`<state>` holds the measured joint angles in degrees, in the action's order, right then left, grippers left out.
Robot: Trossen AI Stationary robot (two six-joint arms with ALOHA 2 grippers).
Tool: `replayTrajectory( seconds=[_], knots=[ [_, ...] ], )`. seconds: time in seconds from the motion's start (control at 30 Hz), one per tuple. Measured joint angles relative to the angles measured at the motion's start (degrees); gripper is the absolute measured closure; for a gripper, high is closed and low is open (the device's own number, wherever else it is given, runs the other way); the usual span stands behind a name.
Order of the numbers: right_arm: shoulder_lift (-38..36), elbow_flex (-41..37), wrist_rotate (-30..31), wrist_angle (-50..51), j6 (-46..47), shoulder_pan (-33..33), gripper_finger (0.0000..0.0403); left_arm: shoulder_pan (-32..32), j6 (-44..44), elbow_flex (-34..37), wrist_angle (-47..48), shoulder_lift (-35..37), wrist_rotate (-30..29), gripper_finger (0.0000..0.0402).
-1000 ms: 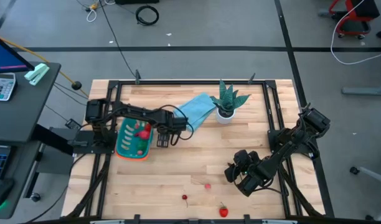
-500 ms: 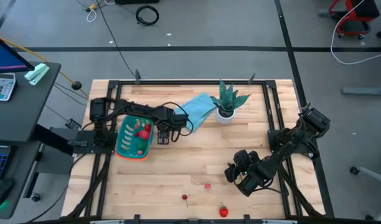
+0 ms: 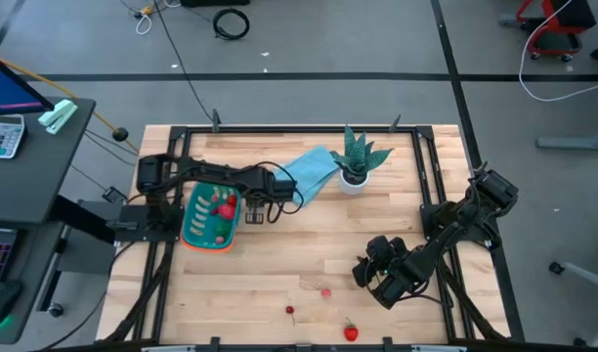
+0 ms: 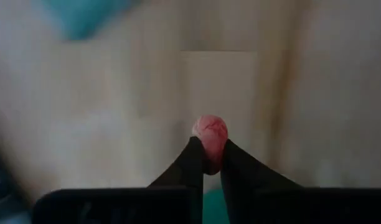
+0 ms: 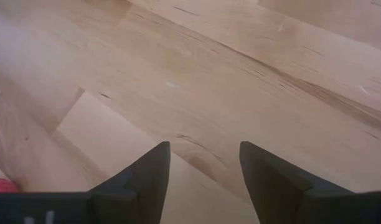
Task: Pick and placing Produce into tupperware
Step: Put the top pink peach into the blue basket, then put the pink peach into the blue basket
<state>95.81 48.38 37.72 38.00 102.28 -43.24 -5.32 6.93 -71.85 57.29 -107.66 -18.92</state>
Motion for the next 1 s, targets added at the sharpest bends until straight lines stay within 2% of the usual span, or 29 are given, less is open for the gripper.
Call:
replayTrajectory(
  seconds=[0.1, 0.17, 0.3, 0.5, 0.6, 0.73, 0.87, 1.0],
  knots=[
    [0.0, 0.0, 0.0, 0.0, 0.0, 0.0, 0.0199, 2.5, -2.9, -3.2, 7.1, 2.5, -7.0, 0.0367],
    [0.0, 0.0, 0.0, 0.0, 0.0, 0.0, 0.0199, 4.2, -5.6, -5.4, 12.2, 5.0, -9.3, 0.0367],
    [0.0, 0.0, 0.0, -0.1, 0.0, 0.0, 0.0199, 7.9, -12.6, -8.3, 17.4, 11.4, -11.0, 0.0367],
    [0.0, 0.0, 0.0, -0.7, 0.0, 0.0, 0.0199, 9.8, -29.2, -7.1, 27.5, 20.2, -10.8, 0.0367],
    [0.0, 0.0, 0.0, -2.0, 0.0, 0.0, 0.0199, 9.7, -32.8, -2.4, 31.0, 23.3, -7.5, 0.0328],
    [0.0, 0.0, 0.0, -3.5, -0.2, 0.0, 0.0199, 10.3, -34.8, 8.4, 28.3, 26.7, -1.3, 0.0251],
    [0.0, 0.0, 0.0, -3.6, -0.5, 0.0, 0.0199, 11.5, -34.8, 17.5, 26.1, 27.1, -0.8, 0.0192],
    [0.0, 0.0, 0.3, -3.6, -0.9, 0.1, 0.0199, 12.4, -34.8, 20.7, 26.7, 26.5, -0.6, 0.0161]
  ],
)
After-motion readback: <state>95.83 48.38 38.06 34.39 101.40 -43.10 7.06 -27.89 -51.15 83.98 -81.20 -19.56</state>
